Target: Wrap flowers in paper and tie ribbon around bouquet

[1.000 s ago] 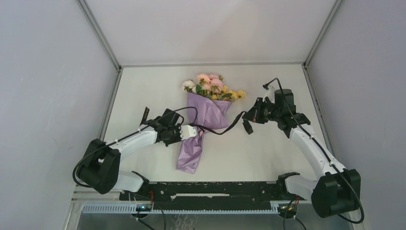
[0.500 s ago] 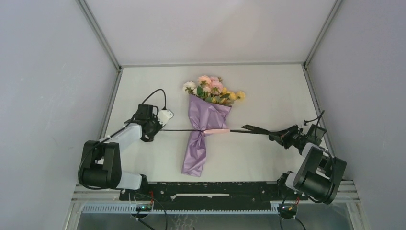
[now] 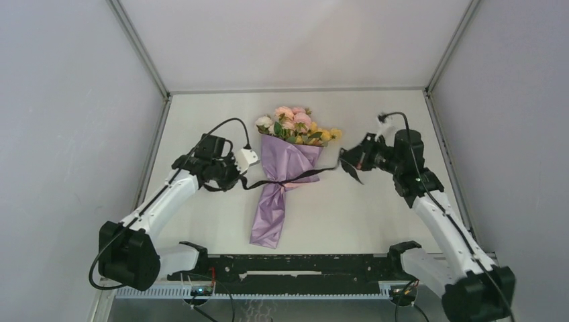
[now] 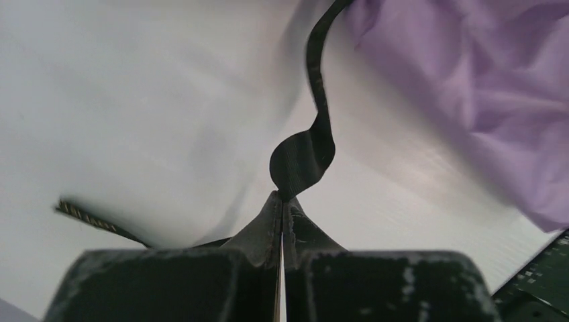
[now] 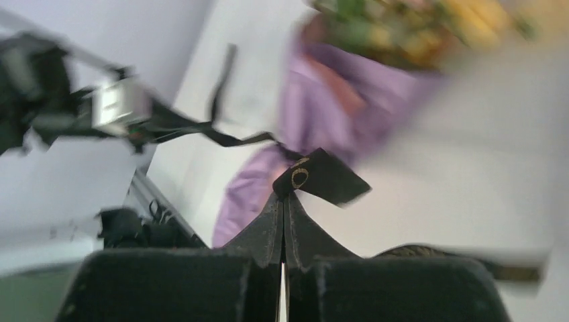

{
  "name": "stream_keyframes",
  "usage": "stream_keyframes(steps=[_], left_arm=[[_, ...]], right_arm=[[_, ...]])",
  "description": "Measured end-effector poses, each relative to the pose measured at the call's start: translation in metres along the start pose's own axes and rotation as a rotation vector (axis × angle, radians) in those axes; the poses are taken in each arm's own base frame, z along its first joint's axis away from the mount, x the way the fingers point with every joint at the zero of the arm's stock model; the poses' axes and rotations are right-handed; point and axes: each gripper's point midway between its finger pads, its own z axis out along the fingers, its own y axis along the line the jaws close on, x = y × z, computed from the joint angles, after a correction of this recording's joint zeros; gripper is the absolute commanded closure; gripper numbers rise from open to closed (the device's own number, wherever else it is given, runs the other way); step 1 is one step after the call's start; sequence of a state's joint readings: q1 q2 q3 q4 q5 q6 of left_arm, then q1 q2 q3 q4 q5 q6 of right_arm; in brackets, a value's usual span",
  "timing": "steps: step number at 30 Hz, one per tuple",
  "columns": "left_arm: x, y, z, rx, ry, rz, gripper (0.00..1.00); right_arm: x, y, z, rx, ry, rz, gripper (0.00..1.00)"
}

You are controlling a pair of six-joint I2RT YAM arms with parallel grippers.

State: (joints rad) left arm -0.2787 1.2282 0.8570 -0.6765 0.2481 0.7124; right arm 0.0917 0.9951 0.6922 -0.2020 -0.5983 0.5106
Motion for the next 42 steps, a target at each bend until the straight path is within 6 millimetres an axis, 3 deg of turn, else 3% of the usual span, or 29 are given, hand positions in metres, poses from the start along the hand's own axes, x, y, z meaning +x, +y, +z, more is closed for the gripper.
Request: stream_keyframes(steps=[2,3,5,7,9,11,13,16,18,20,22,28,31,36,42], left_arm=[[-0.023,-0.01,-0.007,0.043,-0.055,0.021,1.0],[-0.03,-0.013,-0.01,0.062,-0.07,0.018,1.0],[-0.034,-0.019,-0.013,0.094,-0.077,-0.001,1.0],[-0.034,-0.024,-0.017,0.12,-0.068,-0.032,1.0],[-0.036,-0.028,-0.021,0.138,-0.065,-0.056,1.0],[-0.043,-0.029,-0.03,0.144,-0.083,-0.075,1.0],[-0.052,-0.03,-0.04,0.143,-0.113,-0.086,1.0],[-0.074,-0.036,-0.066,0.169,-0.198,-0.097,1.0],[-0.091,-0.043,-0.082,0.2,-0.263,-0.095,1.0],[-0.1,-0.053,-0.091,0.235,-0.3,-0.087,1.0],[-0.103,-0.067,-0.094,0.285,-0.307,-0.077,1.0],[-0.108,-0.093,-0.096,0.375,-0.309,-0.038,1.0],[-0.109,-0.094,-0.097,0.381,-0.314,-0.034,1.0],[-0.108,-0.093,-0.098,0.372,-0.314,-0.032,1.0],[-0.108,-0.093,-0.098,0.37,-0.313,-0.032,1.0]], right_arm=[[-0.02,0.08,-0.014,-0.138,-0.05,-0.22,1.0],[-0.013,0.097,-0.015,-0.181,-0.032,-0.255,1.0],[0.001,0.149,-0.025,-0.312,-0.002,-0.385,1.0],[0.031,0.179,-0.031,-0.41,0.071,-0.464,1.0],[0.076,0.191,-0.034,-0.483,0.199,-0.509,1.0],[0.127,0.18,-0.032,-0.497,0.361,-0.514,0.98],[0.154,0.151,-0.024,-0.417,0.461,-0.461,0.76],[0.177,0.057,-0.007,-0.102,0.552,-0.246,0.36],[0.185,-0.014,-0.01,0.176,0.569,-0.117,0.29],[0.185,-0.037,-0.019,0.302,0.568,-0.118,0.26],[0.176,-0.023,-0.014,0.269,0.525,-0.239,0.23],[0.127,0.129,0.033,-0.293,0.175,-0.716,0.24],[0.112,0.162,0.065,-0.415,0.063,-0.82,0.26],[0.13,0.158,0.123,-0.455,0.109,-0.902,0.33],[0.142,0.151,0.145,-0.474,0.127,-0.902,0.55]])
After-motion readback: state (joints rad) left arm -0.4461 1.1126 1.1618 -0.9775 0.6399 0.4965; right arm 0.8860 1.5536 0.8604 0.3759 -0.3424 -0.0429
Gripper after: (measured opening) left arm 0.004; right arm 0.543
